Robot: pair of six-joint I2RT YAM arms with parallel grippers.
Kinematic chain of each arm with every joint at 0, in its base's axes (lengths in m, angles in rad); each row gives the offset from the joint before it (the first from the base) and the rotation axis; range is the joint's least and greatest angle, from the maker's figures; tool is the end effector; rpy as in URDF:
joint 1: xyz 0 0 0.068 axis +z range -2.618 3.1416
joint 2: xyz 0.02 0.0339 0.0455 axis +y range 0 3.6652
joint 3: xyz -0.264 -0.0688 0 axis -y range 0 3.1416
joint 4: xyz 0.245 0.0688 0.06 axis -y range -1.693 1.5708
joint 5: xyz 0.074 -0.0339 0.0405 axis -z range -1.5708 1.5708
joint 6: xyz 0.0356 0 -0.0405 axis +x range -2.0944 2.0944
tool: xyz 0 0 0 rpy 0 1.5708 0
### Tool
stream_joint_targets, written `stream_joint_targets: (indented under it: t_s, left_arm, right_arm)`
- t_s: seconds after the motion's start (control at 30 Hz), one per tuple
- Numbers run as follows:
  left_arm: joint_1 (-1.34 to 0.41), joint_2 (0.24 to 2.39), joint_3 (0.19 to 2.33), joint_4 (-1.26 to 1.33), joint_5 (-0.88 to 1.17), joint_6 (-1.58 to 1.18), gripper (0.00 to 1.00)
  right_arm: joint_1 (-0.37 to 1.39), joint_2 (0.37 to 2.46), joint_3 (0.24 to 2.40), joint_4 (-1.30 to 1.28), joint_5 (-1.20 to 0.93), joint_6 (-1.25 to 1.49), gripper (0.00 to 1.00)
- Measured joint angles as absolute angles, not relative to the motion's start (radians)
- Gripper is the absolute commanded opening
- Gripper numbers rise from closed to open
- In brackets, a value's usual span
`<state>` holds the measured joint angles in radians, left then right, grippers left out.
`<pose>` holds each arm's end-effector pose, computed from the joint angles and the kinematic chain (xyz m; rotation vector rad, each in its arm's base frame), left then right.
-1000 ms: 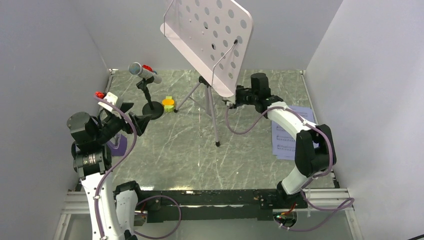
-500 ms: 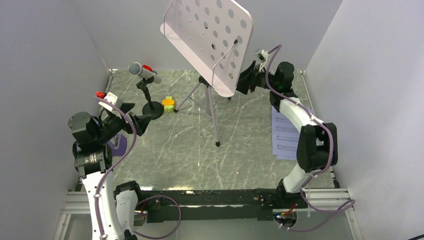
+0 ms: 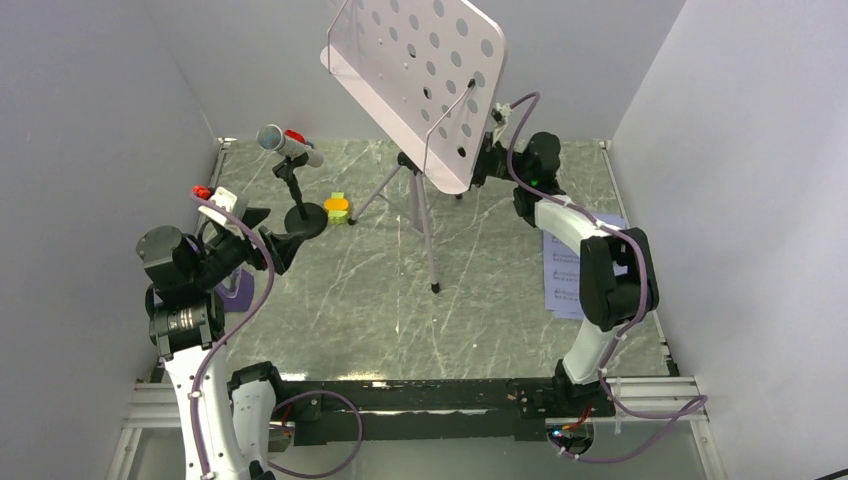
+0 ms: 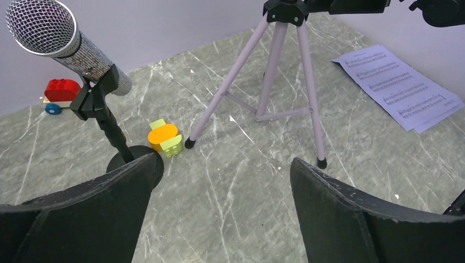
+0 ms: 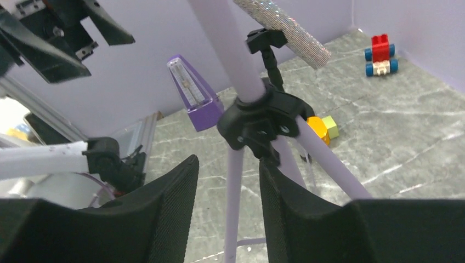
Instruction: Pack up the instrument practice props
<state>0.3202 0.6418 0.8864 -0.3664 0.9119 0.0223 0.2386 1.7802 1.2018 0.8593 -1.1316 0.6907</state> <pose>0.1292 0.0132 0.3774 0.4302 1.6137 -0.5093 0.3796 0.1255 0.3127 -0.7482 1.4546 1.4541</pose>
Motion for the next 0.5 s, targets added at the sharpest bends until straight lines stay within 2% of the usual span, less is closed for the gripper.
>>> stream_joint_targets:
  t_s: [0.37, 0.5]
  left_arm:
    - [0.320, 0.639, 0.886, -0.371, 0.912, 0.023, 0.96]
    - [0.320, 0.639, 0.886, -0.373, 0.912, 0.024, 0.96]
  right_arm:
    - [0.287, 1.758, 1.219, 0.744, -1.118, 0.447, 0.33]
    - [0.292, 1.758, 1.232, 0.709, -1.110, 0.383, 0.32]
